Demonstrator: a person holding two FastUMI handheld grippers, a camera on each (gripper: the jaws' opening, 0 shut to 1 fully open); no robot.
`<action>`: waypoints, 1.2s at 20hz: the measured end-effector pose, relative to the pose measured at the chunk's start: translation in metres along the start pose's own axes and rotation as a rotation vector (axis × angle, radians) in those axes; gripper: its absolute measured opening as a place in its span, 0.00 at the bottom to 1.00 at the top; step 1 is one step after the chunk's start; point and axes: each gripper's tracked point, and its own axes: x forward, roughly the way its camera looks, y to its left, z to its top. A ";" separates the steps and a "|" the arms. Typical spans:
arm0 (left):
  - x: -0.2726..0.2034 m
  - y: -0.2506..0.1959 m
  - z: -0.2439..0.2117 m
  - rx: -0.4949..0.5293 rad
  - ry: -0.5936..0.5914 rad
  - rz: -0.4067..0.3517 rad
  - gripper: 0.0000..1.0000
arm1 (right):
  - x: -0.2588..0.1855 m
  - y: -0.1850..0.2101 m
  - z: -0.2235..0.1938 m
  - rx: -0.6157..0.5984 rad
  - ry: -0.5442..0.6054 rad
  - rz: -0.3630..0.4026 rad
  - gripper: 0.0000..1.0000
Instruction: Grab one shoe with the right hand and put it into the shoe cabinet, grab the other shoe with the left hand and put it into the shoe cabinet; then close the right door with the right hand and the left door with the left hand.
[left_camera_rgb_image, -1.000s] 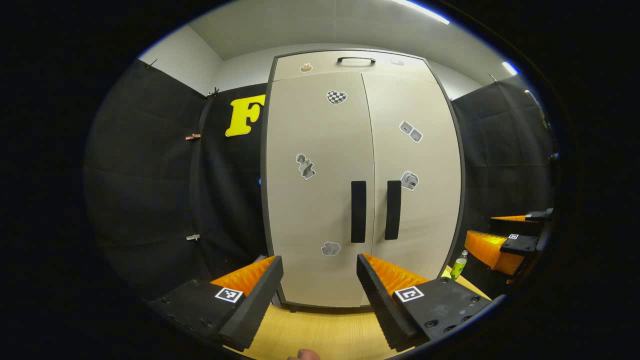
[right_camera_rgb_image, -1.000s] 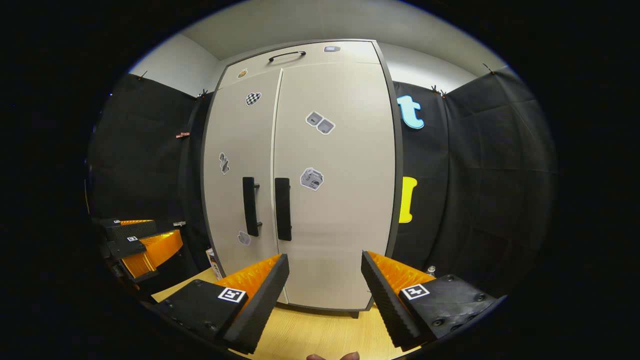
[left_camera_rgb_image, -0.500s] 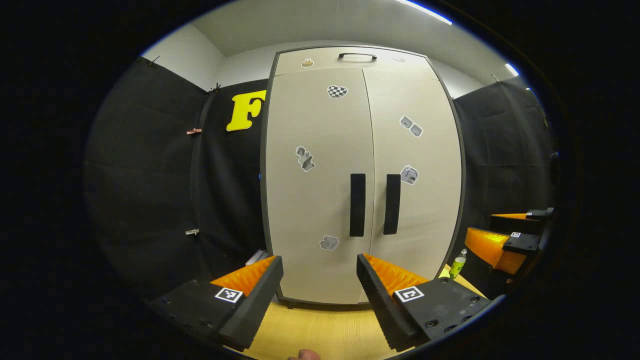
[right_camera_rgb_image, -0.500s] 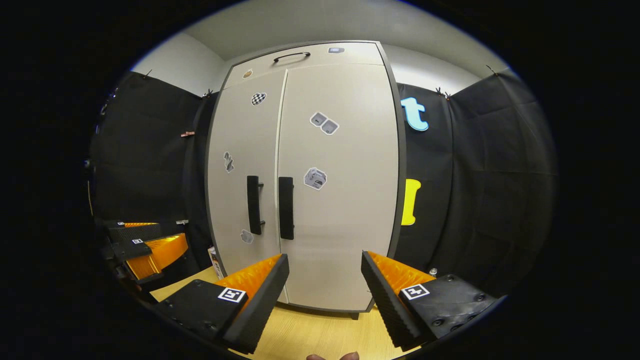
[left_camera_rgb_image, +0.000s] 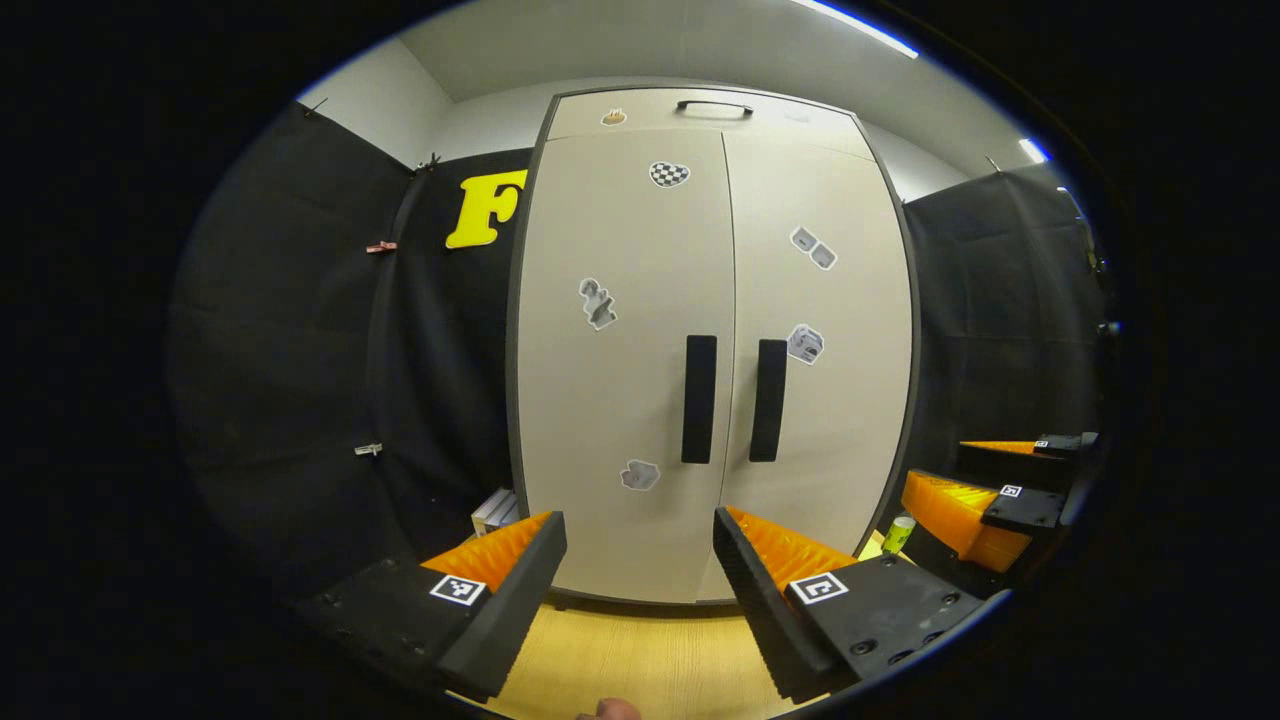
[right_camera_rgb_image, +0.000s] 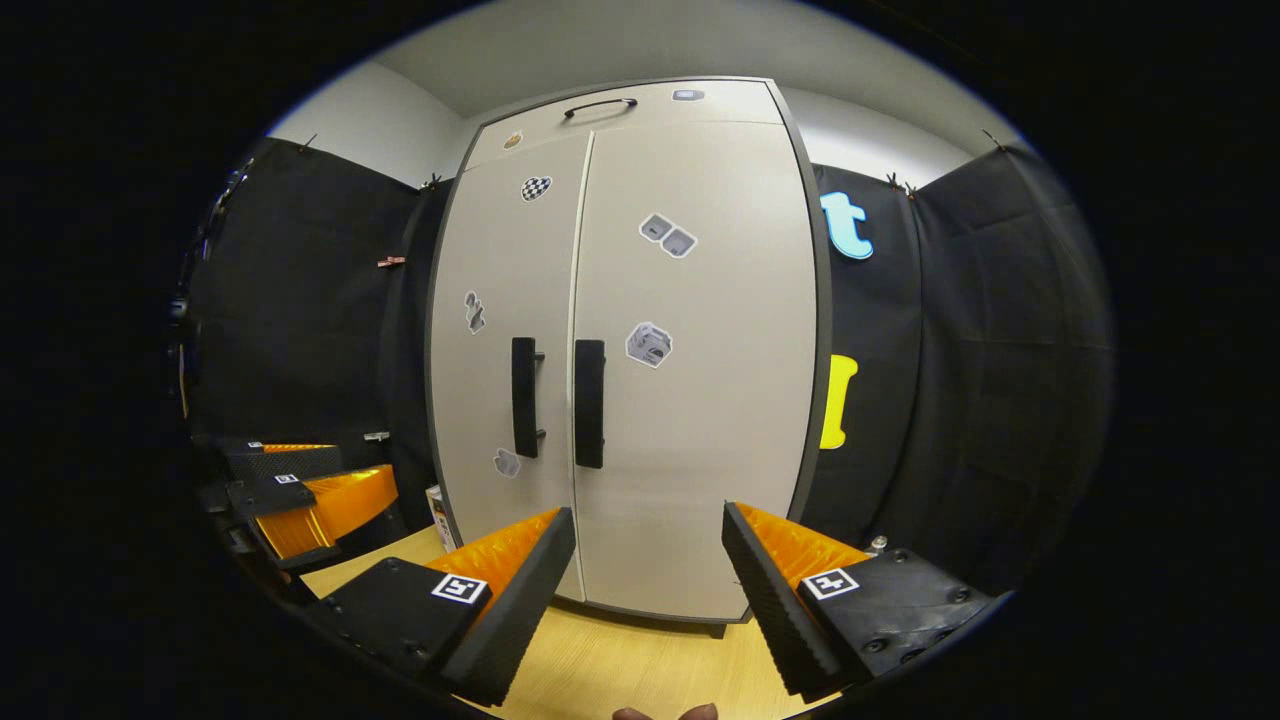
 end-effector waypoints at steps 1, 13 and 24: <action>0.001 -0.001 -0.002 0.002 0.002 0.006 0.95 | 0.001 -0.001 -0.002 0.000 0.006 0.007 0.98; 0.018 -0.011 -0.011 -0.011 -0.004 0.054 0.95 | 0.019 -0.007 -0.002 -0.013 -0.002 0.053 0.98; 0.016 -0.008 -0.015 0.005 0.021 0.029 0.95 | 0.025 -0.004 0.002 -0.013 -0.016 0.013 0.98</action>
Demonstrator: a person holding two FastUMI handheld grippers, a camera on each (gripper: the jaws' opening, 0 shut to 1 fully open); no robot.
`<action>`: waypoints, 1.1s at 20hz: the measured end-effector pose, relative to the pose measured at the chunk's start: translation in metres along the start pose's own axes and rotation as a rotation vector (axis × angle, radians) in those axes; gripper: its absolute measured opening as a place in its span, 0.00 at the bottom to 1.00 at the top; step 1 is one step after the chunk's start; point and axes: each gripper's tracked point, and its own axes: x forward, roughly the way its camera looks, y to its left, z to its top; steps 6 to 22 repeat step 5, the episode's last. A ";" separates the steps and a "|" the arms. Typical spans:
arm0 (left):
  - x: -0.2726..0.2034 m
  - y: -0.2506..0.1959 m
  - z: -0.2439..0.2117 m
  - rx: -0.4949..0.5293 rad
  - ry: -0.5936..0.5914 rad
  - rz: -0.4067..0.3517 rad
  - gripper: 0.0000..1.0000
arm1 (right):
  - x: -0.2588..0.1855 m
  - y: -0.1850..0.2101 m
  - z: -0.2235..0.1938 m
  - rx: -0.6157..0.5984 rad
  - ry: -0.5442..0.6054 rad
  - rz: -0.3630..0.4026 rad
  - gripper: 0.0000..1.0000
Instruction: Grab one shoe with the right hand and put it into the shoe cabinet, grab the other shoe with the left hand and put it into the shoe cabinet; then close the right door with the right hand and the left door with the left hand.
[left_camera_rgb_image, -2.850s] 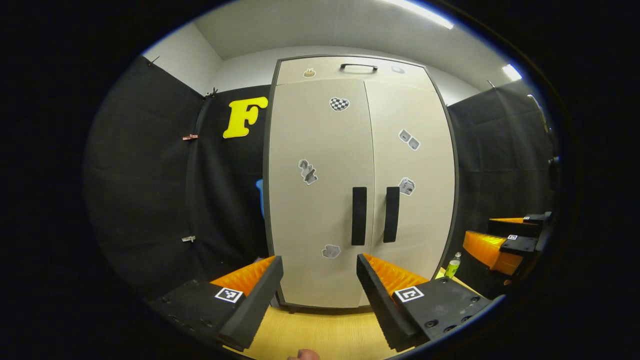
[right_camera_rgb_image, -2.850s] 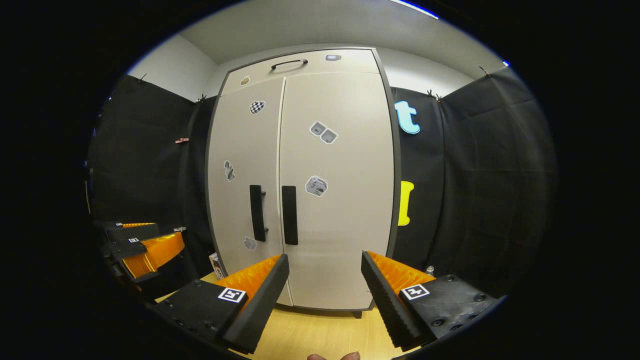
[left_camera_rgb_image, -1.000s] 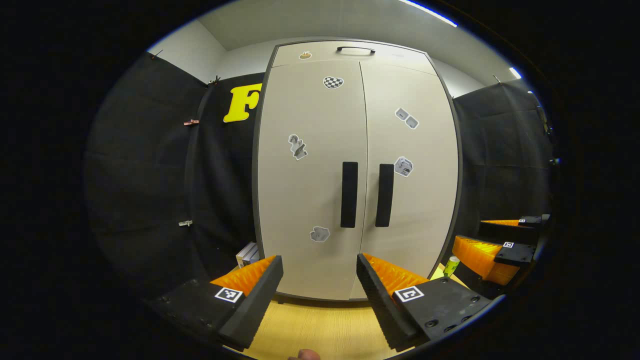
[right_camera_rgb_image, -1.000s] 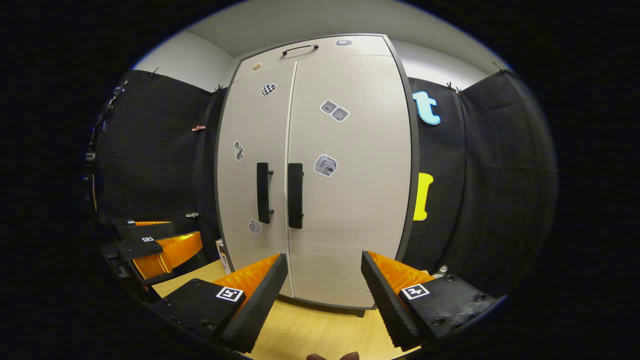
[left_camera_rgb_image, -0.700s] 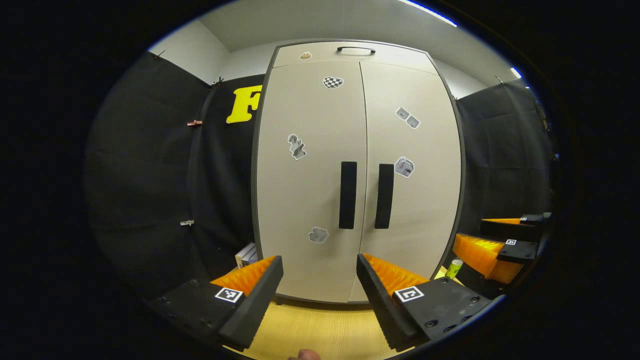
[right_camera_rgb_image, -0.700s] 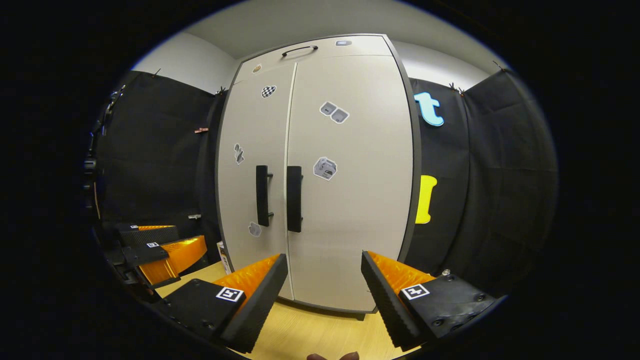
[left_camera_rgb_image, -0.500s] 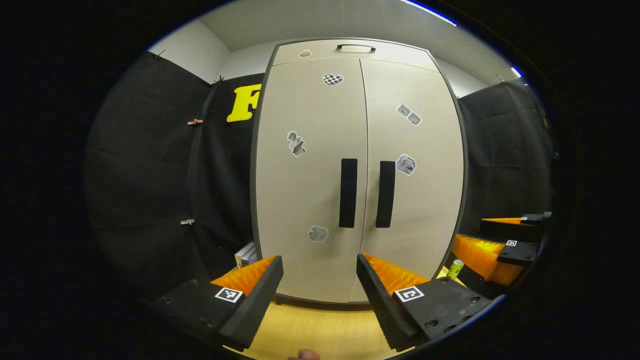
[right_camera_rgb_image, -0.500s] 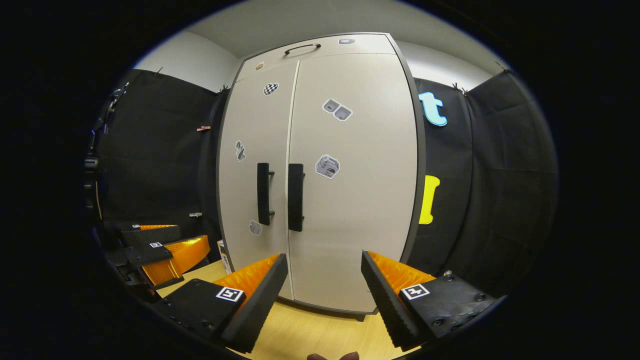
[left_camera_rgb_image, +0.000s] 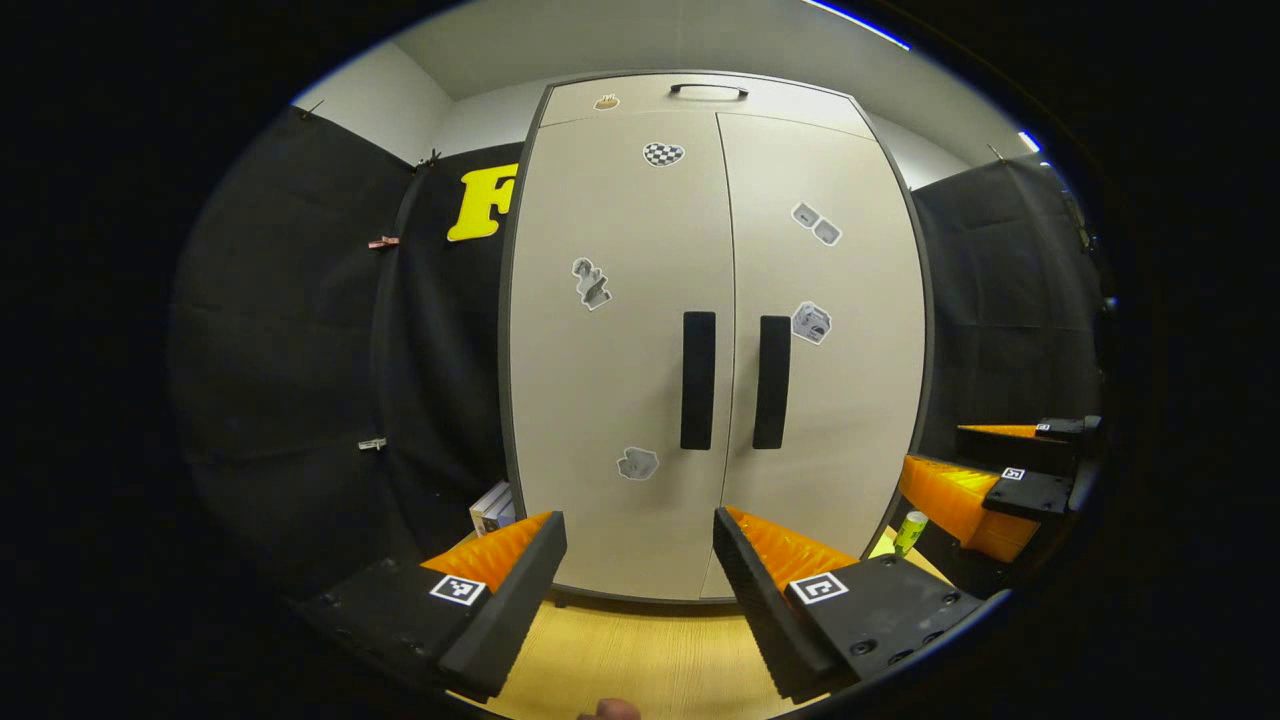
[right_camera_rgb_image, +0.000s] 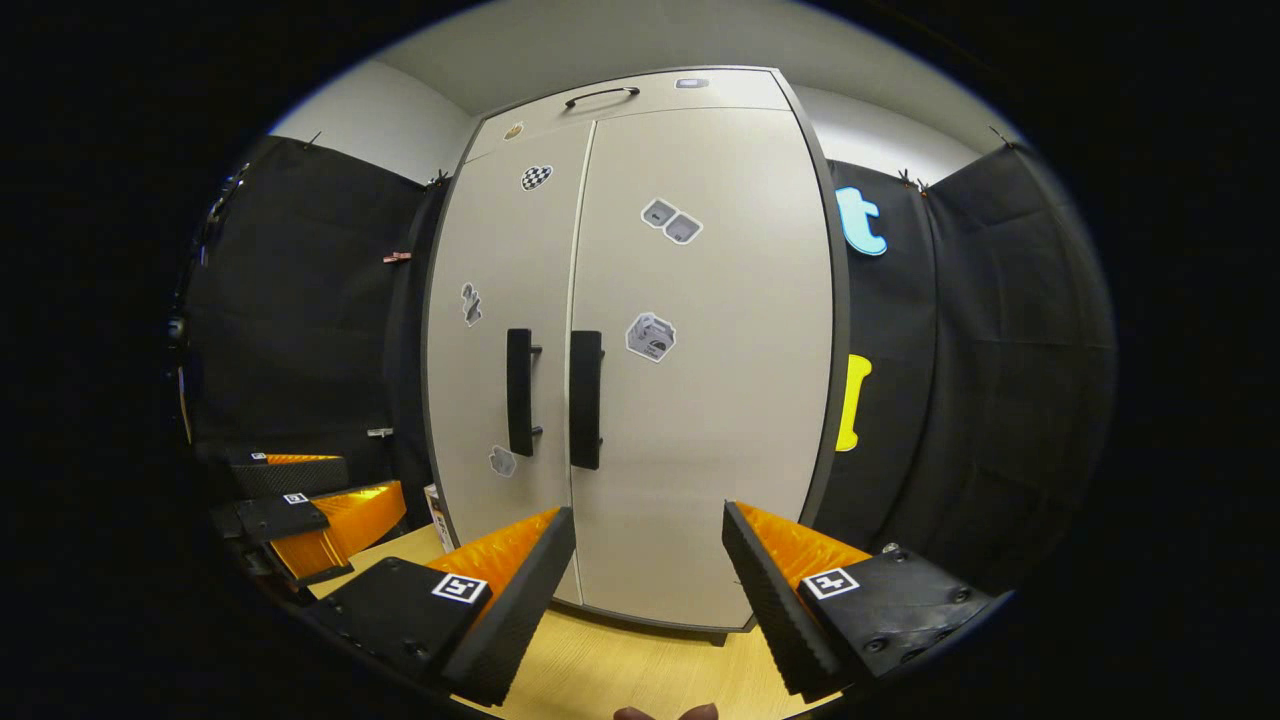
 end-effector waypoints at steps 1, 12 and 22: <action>-0.001 0.000 0.000 0.002 0.002 -0.005 0.95 | 0.000 0.001 0.001 0.001 0.000 -0.003 0.98; -0.004 0.002 0.002 0.006 -0.004 -0.016 0.95 | -0.003 0.002 0.004 -0.002 -0.009 -0.018 0.98; -0.004 0.002 0.002 0.006 -0.004 -0.016 0.95 | -0.003 0.002 0.004 -0.002 -0.009 -0.018 0.98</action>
